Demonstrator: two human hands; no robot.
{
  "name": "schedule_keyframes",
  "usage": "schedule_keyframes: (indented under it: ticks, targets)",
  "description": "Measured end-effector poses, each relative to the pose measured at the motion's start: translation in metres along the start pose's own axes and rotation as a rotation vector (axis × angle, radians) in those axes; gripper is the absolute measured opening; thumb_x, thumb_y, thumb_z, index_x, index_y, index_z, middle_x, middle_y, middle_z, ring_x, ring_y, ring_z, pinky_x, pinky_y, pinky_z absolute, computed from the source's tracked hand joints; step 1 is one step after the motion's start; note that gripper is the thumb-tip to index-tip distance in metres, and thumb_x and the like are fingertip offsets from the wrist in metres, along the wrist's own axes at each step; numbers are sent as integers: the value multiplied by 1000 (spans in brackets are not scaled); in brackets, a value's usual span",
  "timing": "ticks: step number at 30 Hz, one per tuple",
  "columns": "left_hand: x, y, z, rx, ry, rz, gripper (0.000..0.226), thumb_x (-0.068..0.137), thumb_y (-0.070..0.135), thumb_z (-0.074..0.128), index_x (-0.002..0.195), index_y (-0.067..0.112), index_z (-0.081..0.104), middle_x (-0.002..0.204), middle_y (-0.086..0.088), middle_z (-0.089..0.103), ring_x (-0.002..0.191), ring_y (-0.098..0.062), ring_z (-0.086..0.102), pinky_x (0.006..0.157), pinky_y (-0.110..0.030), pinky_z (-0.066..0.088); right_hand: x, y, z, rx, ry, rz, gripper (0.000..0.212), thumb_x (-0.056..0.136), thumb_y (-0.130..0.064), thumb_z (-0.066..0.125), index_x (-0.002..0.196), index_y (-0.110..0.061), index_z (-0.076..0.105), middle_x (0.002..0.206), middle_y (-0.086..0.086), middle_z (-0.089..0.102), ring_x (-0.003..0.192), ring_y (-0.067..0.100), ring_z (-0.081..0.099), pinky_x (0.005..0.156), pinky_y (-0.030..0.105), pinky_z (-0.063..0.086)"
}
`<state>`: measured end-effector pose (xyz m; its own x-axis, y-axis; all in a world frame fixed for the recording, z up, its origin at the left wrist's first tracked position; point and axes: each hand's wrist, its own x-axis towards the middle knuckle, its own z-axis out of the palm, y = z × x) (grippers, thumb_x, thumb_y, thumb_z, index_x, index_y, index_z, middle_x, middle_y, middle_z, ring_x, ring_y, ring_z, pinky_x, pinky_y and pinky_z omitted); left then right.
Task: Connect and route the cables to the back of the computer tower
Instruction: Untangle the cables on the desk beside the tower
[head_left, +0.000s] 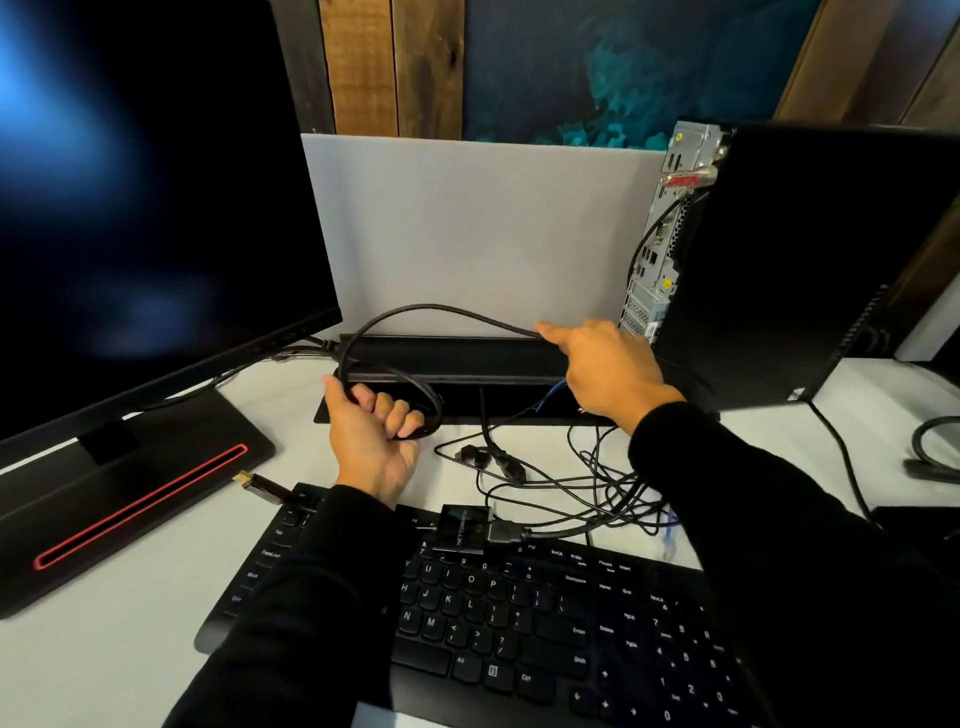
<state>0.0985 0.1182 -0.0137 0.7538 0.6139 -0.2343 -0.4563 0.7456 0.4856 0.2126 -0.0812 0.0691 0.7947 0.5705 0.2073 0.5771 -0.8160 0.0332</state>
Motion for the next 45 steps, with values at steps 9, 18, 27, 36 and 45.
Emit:
schedule_keyframes:
  ticks: [9, 18, 27, 36, 45]
  targets:
    - [5, -10, 2, 79, -12, -31, 62, 104, 62, 31, 56, 24, 28, 49, 6, 16, 41, -12, 12, 39, -25, 14, 26, -28, -14, 132, 197, -80, 35, 93, 3, 57, 127, -5, 63, 113, 14, 48, 84, 26, 52, 78, 35, 51]
    - [11, -14, -2, 136, -31, -19, 61, 105, 60, 28, 57, 23, 32, 48, 5, 18, 41, -13, 14, 41, -25, 17, 46, -49, -75, 156, 487, -144, 42, 104, -18, 49, 143, -35, 54, 104, 11, 51, 93, 41, 60, 76, 45, 52]
    - [11, -14, 1, 51, -104, 77, 59, 104, 62, 31, 61, 22, 37, 49, 3, 21, 46, -15, 14, 52, -28, 26, 60, -35, -90, 479, 556, -203, 15, 100, -16, 56, 109, -18, 69, 101, 3, 69, 95, 23, 60, 83, 31, 47]
    - [10, -5, 3, -88, -195, 23, 57, 103, 62, 30, 61, 24, 35, 49, 6, 21, 42, -11, 16, 53, -26, 26, 51, -35, -80, 556, 437, -204, 40, 101, -4, 46, 133, -18, 66, 114, 3, 73, 101, 20, 65, 97, 22, 48]
    - [13, -12, 1, -97, -286, -34, 52, 104, 60, 32, 72, 21, 47, 63, 3, 32, 55, -14, 30, 67, -29, 34, 33, -34, -28, 178, -187, -30, 36, 90, -9, 48, 116, -12, 72, 117, 16, 66, 95, 39, 66, 90, 47, 59]
